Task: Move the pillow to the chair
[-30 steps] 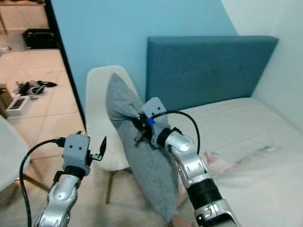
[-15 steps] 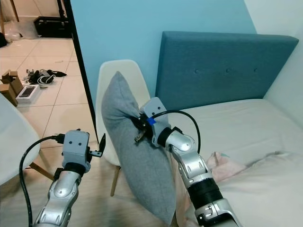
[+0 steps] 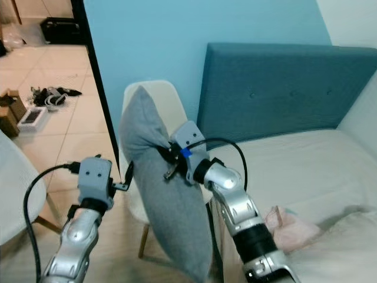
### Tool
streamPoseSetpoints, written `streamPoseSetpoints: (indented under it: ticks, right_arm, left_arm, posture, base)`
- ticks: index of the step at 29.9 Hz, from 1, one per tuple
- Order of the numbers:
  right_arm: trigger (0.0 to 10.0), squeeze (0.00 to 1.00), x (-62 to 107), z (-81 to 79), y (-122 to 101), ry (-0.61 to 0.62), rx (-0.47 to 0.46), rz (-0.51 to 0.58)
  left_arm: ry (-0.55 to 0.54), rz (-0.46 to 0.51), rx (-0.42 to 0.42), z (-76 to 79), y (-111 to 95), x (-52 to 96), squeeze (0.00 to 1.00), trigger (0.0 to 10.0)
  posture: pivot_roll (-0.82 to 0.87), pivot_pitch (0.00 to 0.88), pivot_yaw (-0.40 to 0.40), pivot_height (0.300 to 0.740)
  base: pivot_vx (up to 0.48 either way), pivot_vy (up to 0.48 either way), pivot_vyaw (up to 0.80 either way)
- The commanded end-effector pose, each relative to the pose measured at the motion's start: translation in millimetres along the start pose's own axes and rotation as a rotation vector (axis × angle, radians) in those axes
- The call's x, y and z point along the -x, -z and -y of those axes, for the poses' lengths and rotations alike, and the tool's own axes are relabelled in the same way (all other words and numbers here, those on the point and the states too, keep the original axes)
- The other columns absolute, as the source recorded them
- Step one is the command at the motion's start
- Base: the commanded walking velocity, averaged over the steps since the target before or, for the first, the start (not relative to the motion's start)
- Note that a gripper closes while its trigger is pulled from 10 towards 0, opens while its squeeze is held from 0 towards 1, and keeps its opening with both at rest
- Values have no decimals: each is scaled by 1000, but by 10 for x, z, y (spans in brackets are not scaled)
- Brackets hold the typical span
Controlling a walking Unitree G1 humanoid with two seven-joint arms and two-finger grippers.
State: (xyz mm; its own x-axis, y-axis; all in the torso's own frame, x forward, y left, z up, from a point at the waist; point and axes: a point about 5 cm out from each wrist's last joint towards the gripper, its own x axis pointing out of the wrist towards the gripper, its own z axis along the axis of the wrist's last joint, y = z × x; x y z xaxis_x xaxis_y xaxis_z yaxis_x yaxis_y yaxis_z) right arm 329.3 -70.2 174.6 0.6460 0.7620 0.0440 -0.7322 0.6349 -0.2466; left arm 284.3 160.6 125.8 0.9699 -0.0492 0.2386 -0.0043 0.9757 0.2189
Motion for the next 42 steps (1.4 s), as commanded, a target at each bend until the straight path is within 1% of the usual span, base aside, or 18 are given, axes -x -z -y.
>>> streamPoseSetpoints:
  ticks: [1,10,12,14,19,25,29,31,36,37,38,42]
  right_arm:
    - [10000,0,-57,-30,-153,-15,28,65]
    - [10000,0,-46,-10,-118,1,46,35]
    - [10000,0,-39,12,-91,15,65,13]
    - [10000,0,-29,62,-28,47,117,-43]
    - [10000,0,-18,134,20,93,149,-90]
    - [10000,0,-18,132,33,91,160,-101]
    - [10000,0,-50,77,127,77,138,-171]
    - [10000,0,-56,68,133,74,124,-169]
    - [10000,0,-85,31,129,58,11,-128]
    - [10000,0,-85,31,129,58,11,-128]
    - [10000,0,-93,15,129,47,-31,-112]
    - [10000,0,-109,3,131,36,-66,-99]
  left_arm:
    - [-5,-20,-11,-45,30,27,0,10000]
    - [6,-30,-9,-30,34,27,0,10000]
    - [4,-38,-6,-22,42,24,0,10000]
    - [19,-43,-10,2,47,28,0,10000]
    - [52,-50,6,45,59,42,0,10000]
    - [59,-60,2,65,70,48,0,10000]
    - [-31,-59,-31,-54,60,16,0,10000]
    - [-38,-62,-39,-73,59,13,0,10000]
    - [-59,-64,-71,-105,59,3,0,10000]
    - [-59,-64,-71,-105,59,3,0,10000]
    - [-71,-61,-81,-118,50,-6,0,10000]
    - [-101,-57,-98,-162,31,-25,0,10000]
  posture:
    - [-237,25,-94,710]
    - [-235,26,-90,710]
    - [-235,26,-90,710]
    - [-234,27,-88,710]
    - [-235,29,-87,710]
    - [-238,30,-84,710]
    - [-238,30,-84,695]
    - [-238,30,-84,690]
    - [-232,24,-82,660]
    - [-232,24,-82,660]
    - [-229,22,-81,650]
    - [-226,17,-80,635]
  base:
    - [382,0,0]
    - [353,0,0]
    - [0,0,0]
    - [0,0,0]
    - [0,0,0]
    - [0,-469,0]
    - [0,0,0]
    - [0,0,0]
    - [0,0,0]
    - [0,0,0]
    - [0,0,0]
    - [0,0,0]
